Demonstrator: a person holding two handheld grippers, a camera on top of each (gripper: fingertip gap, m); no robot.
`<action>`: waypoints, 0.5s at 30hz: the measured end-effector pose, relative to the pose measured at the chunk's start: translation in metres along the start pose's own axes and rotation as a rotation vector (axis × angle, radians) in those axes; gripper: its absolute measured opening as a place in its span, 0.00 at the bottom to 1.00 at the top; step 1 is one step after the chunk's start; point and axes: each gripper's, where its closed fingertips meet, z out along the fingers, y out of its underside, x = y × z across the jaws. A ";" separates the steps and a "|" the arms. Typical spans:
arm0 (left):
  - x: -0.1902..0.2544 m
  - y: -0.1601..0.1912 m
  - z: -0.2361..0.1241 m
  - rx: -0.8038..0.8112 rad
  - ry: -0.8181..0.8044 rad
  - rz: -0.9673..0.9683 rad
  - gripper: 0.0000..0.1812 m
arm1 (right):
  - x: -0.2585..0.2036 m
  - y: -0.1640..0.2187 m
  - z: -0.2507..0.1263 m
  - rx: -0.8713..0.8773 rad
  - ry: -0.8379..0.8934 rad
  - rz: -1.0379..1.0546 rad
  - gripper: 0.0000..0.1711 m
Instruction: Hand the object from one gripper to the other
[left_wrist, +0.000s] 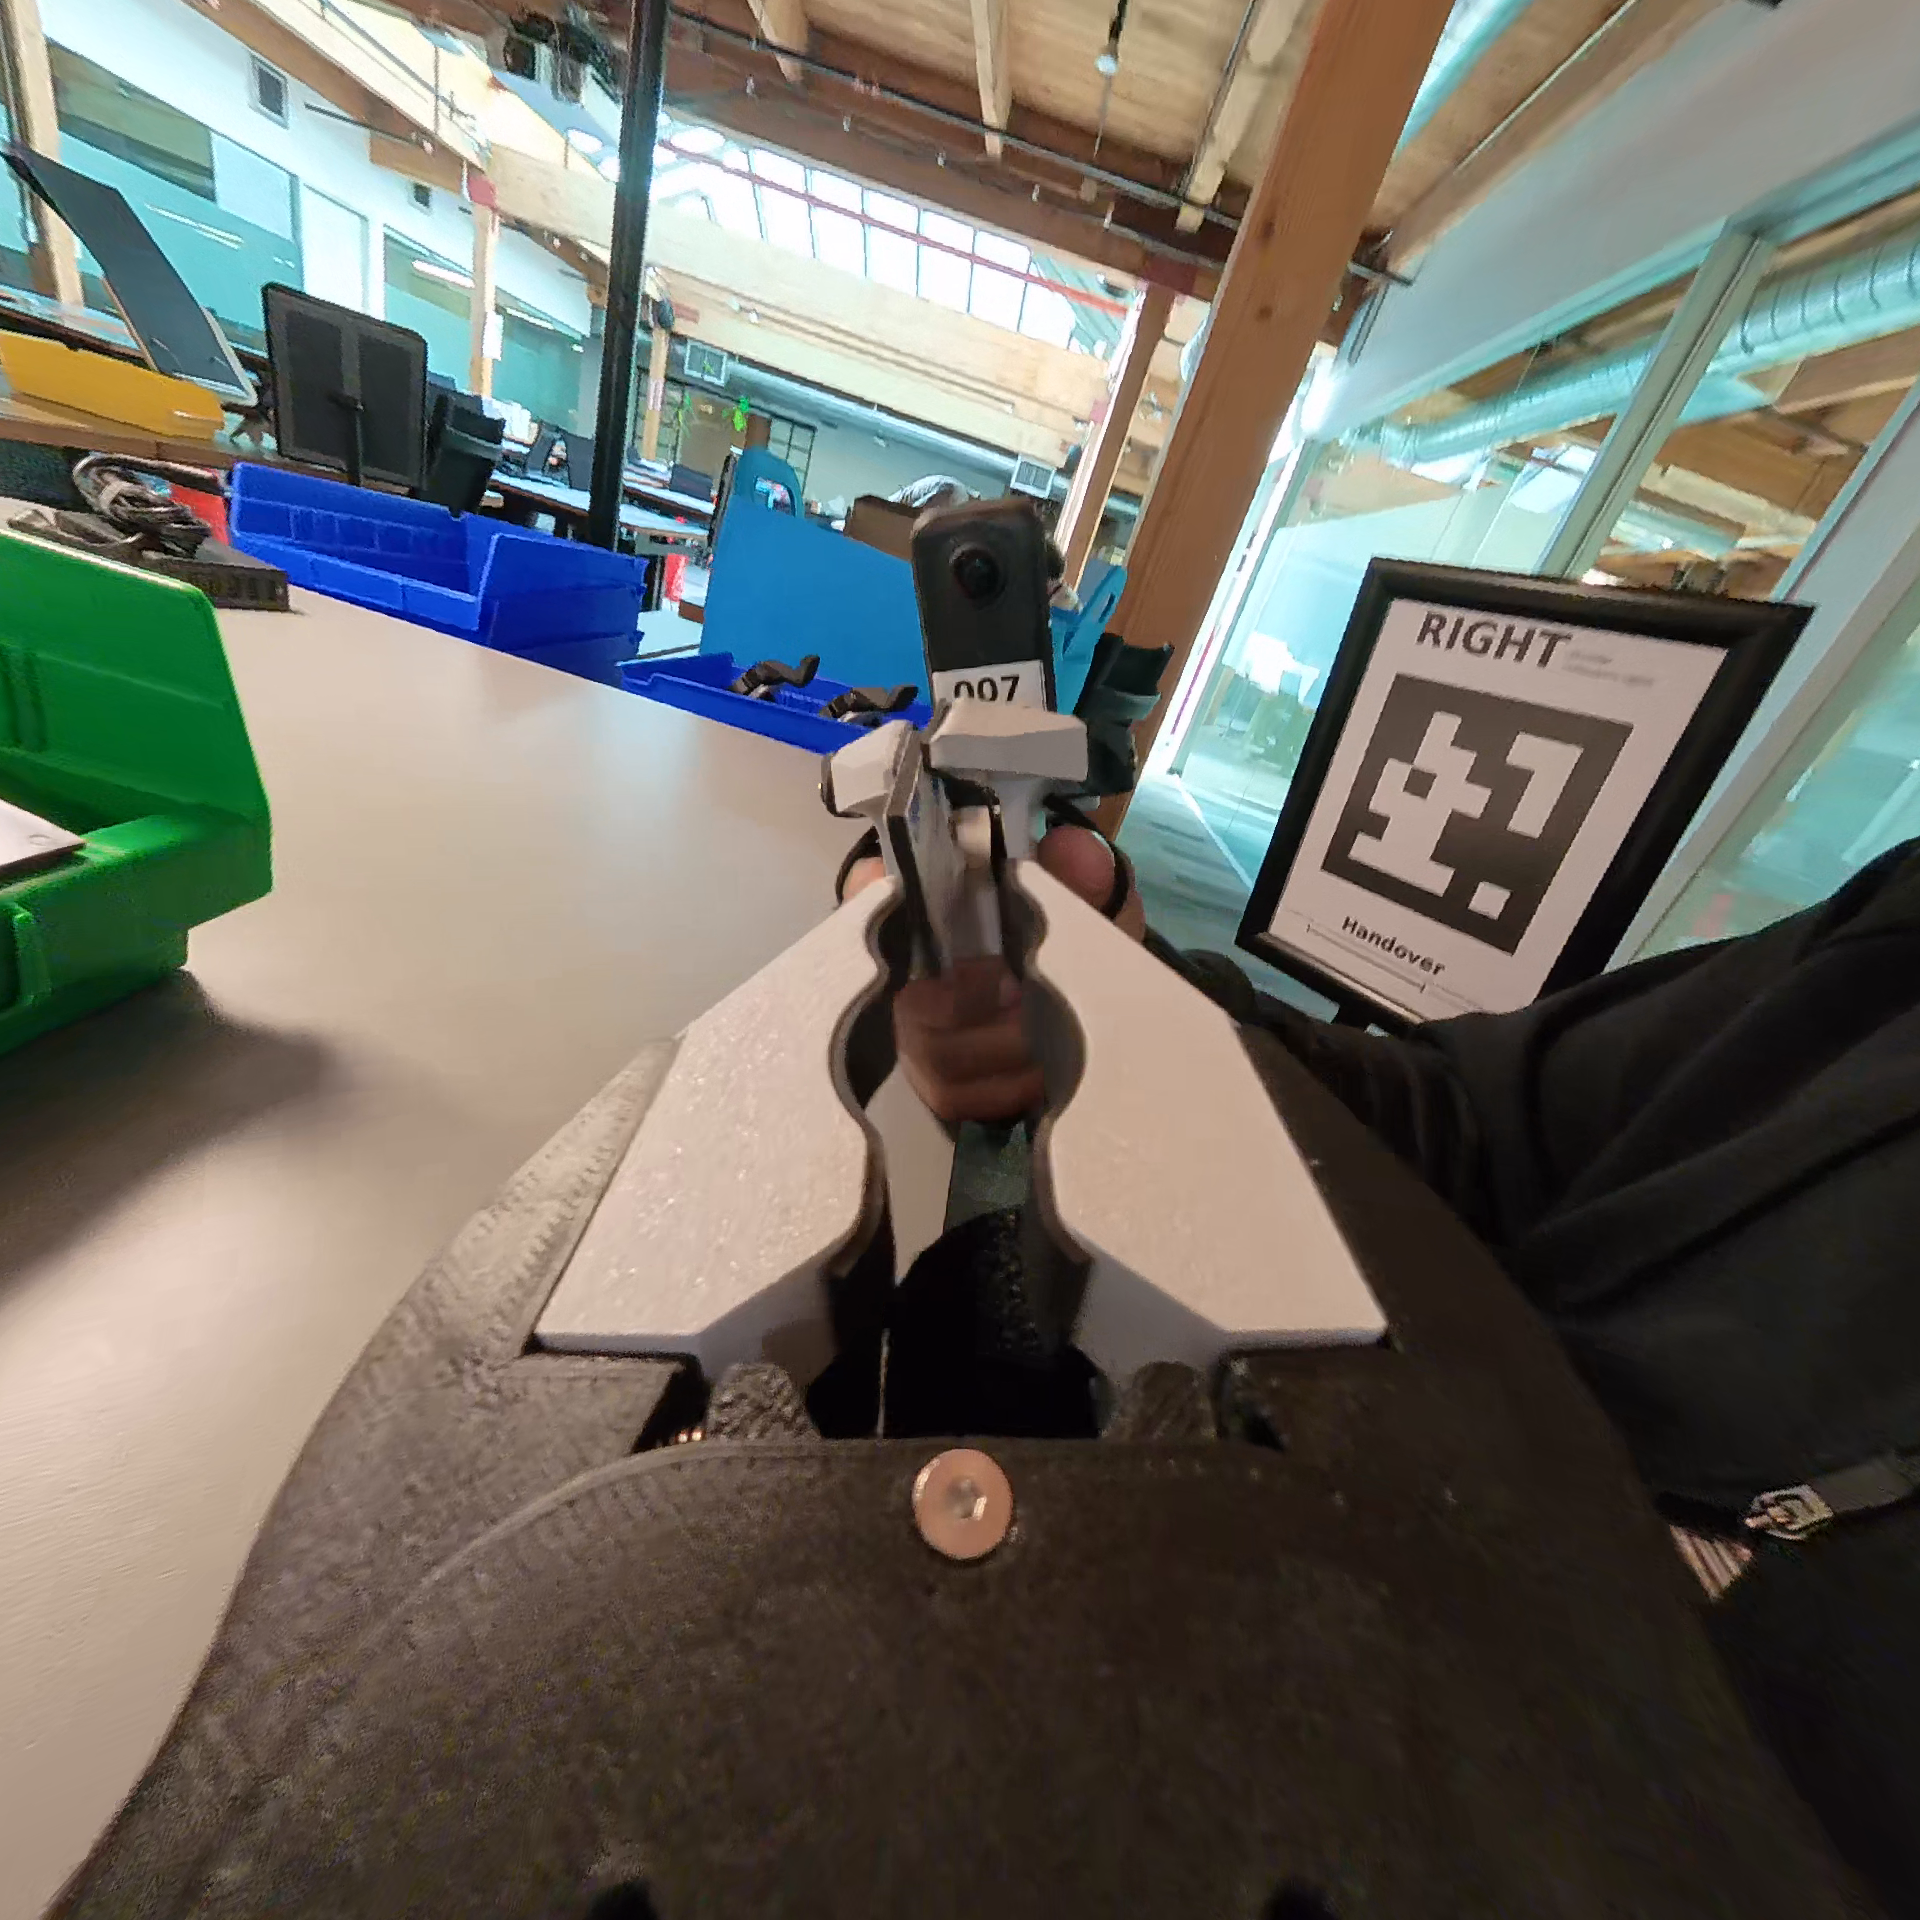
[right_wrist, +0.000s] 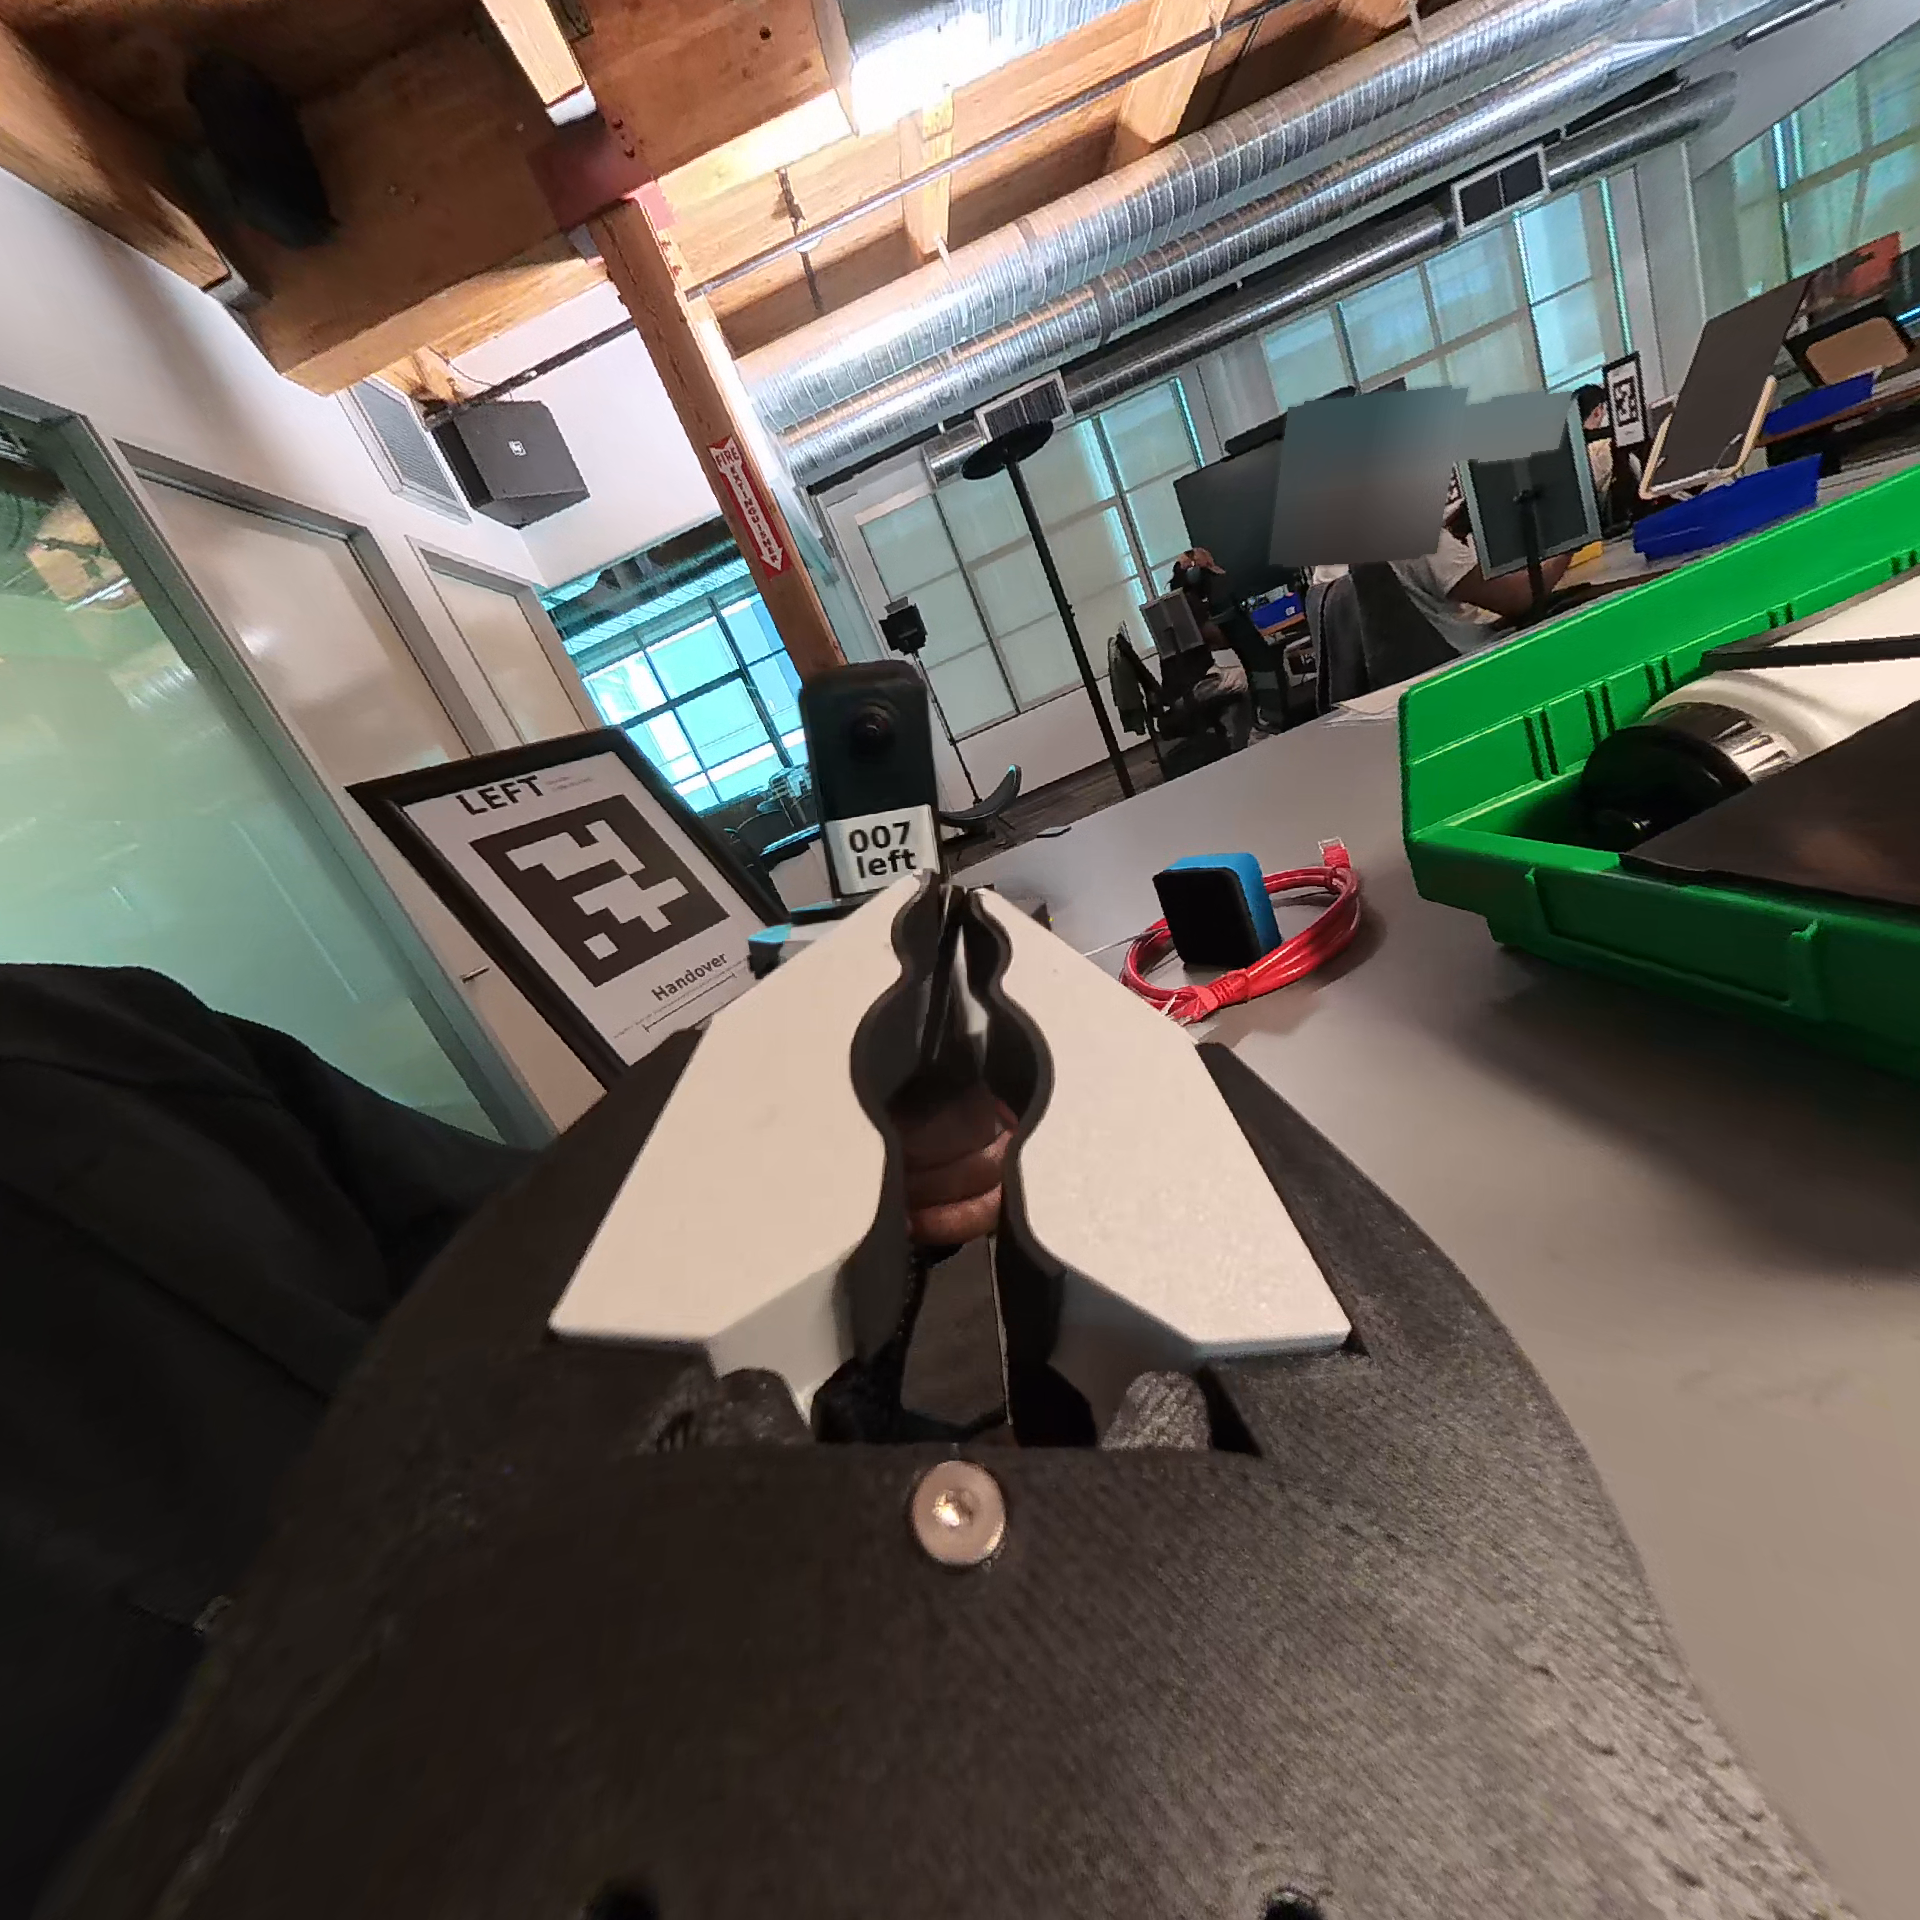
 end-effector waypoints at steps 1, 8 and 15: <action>0.000 0.002 0.001 -0.011 -0.012 0.013 0.05 | 0.000 0.000 0.000 0.001 0.002 -0.001 0.03; -0.001 -0.004 -0.002 0.026 -0.012 0.005 0.02 | -0.003 0.003 0.002 -0.021 -0.014 -0.011 0.04; -0.004 -0.012 -0.007 0.080 -0.026 -0.005 0.03 | -0.003 0.007 0.004 -0.045 -0.016 -0.008 0.02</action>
